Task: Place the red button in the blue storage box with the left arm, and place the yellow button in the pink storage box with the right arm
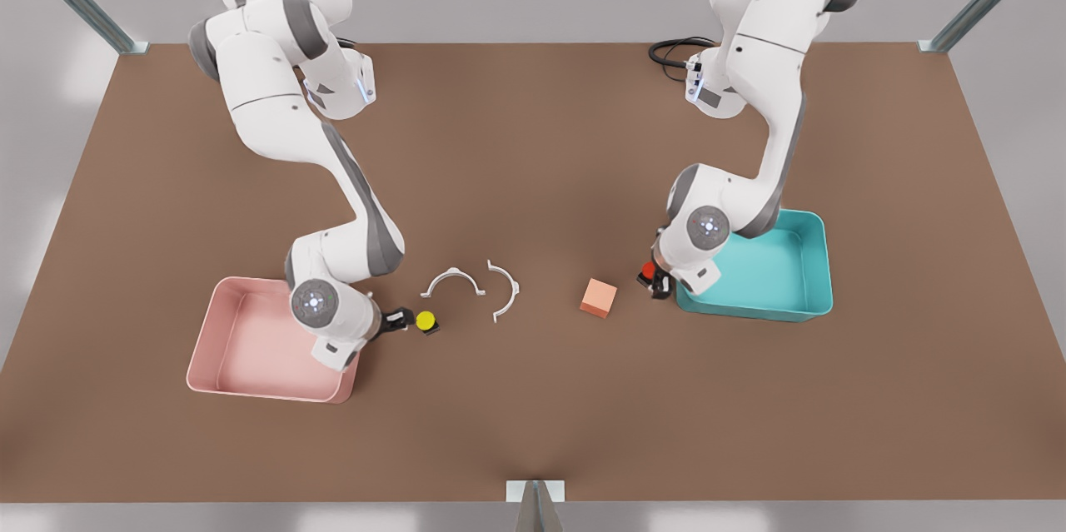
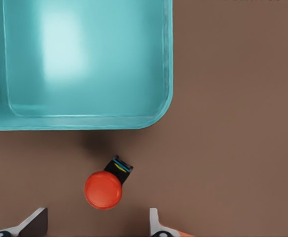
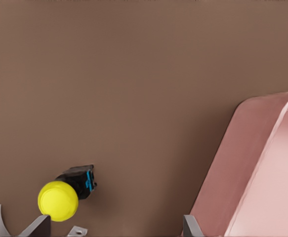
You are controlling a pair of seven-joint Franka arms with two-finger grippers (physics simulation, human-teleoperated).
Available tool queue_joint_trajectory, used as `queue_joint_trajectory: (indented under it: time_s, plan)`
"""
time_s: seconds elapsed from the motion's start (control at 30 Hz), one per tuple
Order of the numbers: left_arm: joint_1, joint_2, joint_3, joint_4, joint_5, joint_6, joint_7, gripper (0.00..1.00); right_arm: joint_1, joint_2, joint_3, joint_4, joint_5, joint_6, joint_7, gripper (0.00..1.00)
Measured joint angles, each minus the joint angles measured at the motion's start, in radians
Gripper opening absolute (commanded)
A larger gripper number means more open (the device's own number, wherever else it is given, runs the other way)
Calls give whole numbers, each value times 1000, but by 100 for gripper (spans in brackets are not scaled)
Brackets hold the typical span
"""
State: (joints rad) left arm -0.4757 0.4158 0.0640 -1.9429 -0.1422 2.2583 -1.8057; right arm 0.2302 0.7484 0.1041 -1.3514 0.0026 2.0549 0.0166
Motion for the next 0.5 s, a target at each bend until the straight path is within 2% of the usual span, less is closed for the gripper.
queue_joint_trajectory:
  time_s: [0.2,0.4,0.43,0.47,0.5]
  plan:
    - [-3,54,-1,-36,0,79,-181,100,21,108,33,24,-13,192,28,100]
    - [-12,104,-3,-35,-5,138,-311,100,39,137,27,35,-61,280,46,100]
    - [-15,105,-3,-35,-6,144,-328,90,40,141,26,38,-65,287,49,100]
    - [-17,105,-3,-35,-6,150,-345,75,41,140,29,39,-68,293,52,100]
    - [-17,105,-2,-36,-6,154,-360,73,54,137,26,39,-70,296,57,100]
